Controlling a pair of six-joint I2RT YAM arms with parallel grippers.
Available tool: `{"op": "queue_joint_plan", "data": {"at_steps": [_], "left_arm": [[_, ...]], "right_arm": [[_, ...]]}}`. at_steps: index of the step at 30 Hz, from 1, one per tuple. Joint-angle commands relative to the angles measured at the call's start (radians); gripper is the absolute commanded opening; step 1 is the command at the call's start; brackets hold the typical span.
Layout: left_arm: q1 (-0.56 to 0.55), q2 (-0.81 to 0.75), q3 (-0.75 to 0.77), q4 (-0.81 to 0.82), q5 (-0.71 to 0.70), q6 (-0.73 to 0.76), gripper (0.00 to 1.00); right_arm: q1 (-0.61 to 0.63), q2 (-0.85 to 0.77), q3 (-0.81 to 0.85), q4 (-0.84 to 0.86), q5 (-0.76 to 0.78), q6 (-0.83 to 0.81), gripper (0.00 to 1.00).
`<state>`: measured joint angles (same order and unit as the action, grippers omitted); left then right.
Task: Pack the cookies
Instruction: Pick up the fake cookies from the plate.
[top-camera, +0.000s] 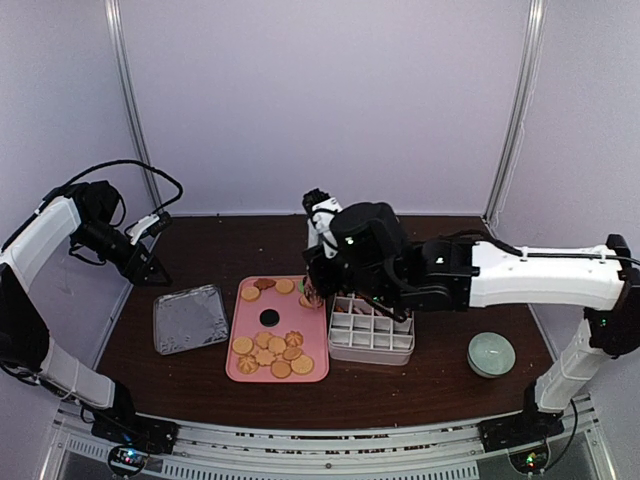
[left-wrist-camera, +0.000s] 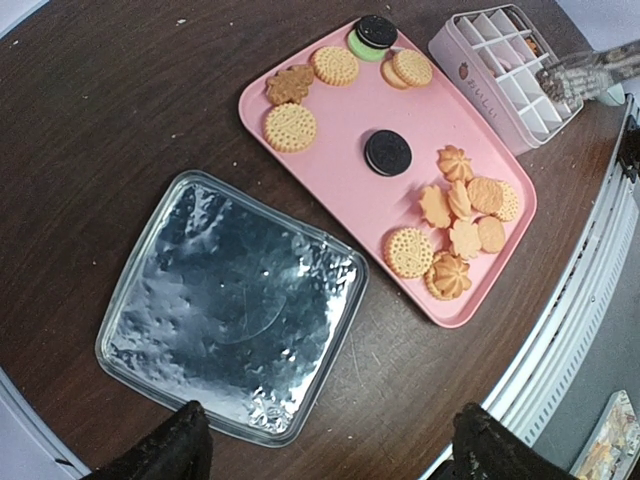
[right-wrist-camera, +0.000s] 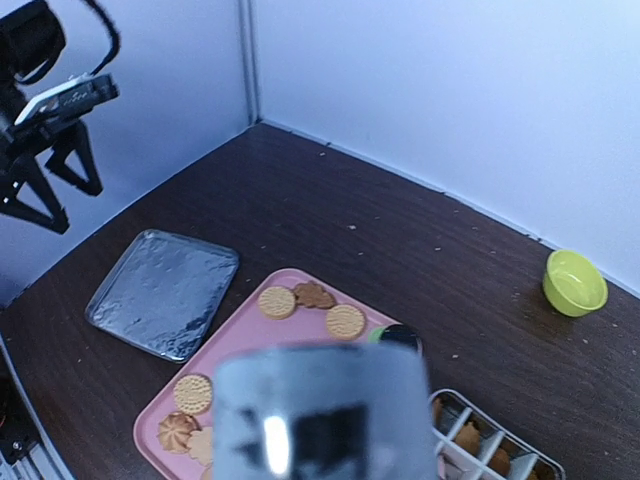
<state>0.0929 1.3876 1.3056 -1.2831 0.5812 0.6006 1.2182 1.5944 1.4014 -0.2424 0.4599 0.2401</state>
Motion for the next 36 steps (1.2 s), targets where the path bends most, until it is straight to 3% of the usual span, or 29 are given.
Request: {"op": "queue_joint_plan", "data": {"at_steps": [1,12,36], "left_arm": [[0.008,-0.005,0.021,0.003,-0.002,0.004,0.86],[0.009,-0.012,0.012,0.004,0.002,0.007,0.86],[0.008,-0.017,0.011,0.008,-0.012,0.005,0.86]], "right_arm": [[0.050,0.136,0.118,0.041,-0.091,0.013,0.27],[0.069,0.342,0.279,0.037,-0.150,0.011,0.28],[0.069,0.415,0.251,0.023,-0.133,0.030,0.39]]}}
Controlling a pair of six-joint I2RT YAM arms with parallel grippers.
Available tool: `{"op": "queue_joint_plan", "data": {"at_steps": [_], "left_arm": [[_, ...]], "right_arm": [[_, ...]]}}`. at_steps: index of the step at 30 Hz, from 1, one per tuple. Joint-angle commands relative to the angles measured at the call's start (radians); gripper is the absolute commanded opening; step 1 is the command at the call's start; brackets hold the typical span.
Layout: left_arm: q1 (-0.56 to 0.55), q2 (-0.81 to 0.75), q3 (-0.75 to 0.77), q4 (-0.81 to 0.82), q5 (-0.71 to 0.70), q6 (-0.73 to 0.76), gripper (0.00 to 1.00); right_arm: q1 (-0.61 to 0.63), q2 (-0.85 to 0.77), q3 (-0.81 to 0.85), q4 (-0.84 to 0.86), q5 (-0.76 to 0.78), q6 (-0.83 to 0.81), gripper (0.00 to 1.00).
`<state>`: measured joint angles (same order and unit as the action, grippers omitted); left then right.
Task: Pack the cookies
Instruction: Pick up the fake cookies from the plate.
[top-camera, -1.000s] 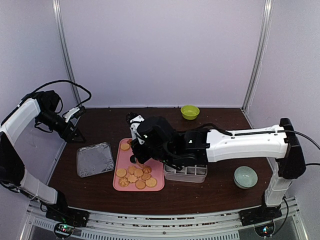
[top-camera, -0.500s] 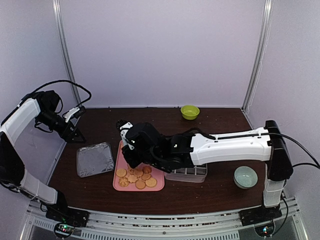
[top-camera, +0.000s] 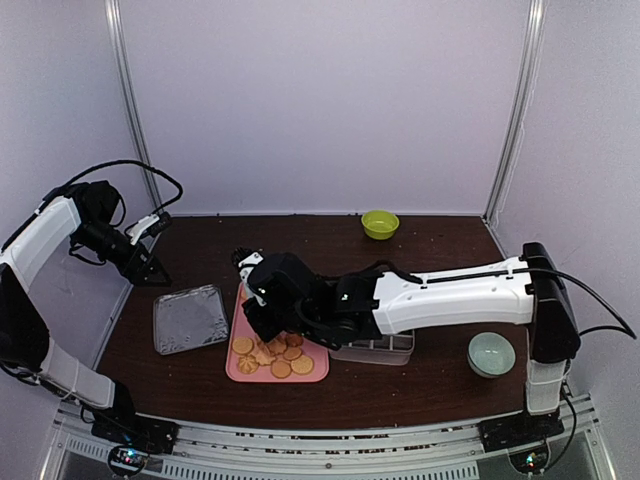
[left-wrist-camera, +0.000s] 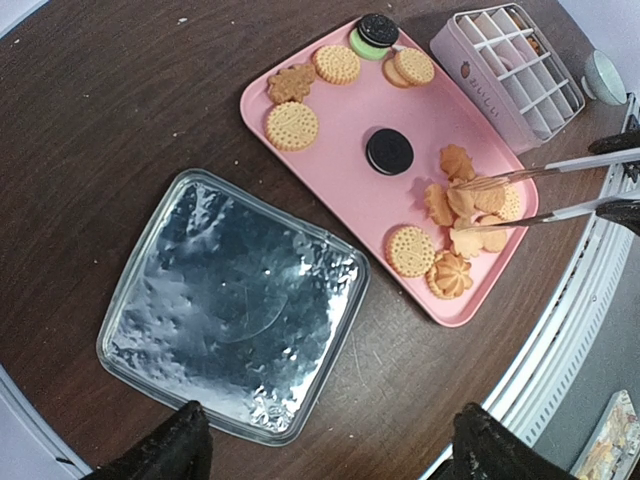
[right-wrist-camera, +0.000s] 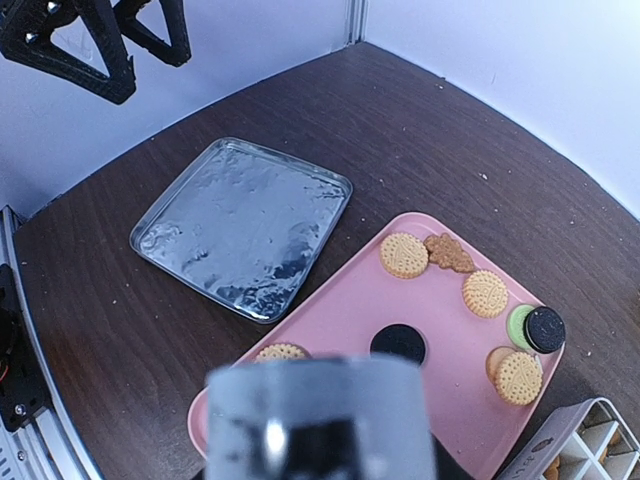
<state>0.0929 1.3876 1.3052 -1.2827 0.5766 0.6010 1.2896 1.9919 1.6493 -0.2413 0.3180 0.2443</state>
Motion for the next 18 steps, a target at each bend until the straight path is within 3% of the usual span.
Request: {"op": "queue_joint_plan", "data": {"at_steps": [1,10,18], "left_arm": [[0.008,-0.018,0.011,0.008,-0.007,0.005,0.86],[0.007,-0.015,0.009,0.008,-0.004,0.005,0.86],[0.008,-0.015,0.005,0.007,0.001,0.005,0.86]], "right_arm": [[-0.003,0.018,-0.002,0.024,0.010,0.028,0.39],[-0.022,0.006,-0.027,0.012,0.066,0.018,0.38],[-0.064,-0.062,-0.072,0.050,0.059,0.005,0.27]]}}
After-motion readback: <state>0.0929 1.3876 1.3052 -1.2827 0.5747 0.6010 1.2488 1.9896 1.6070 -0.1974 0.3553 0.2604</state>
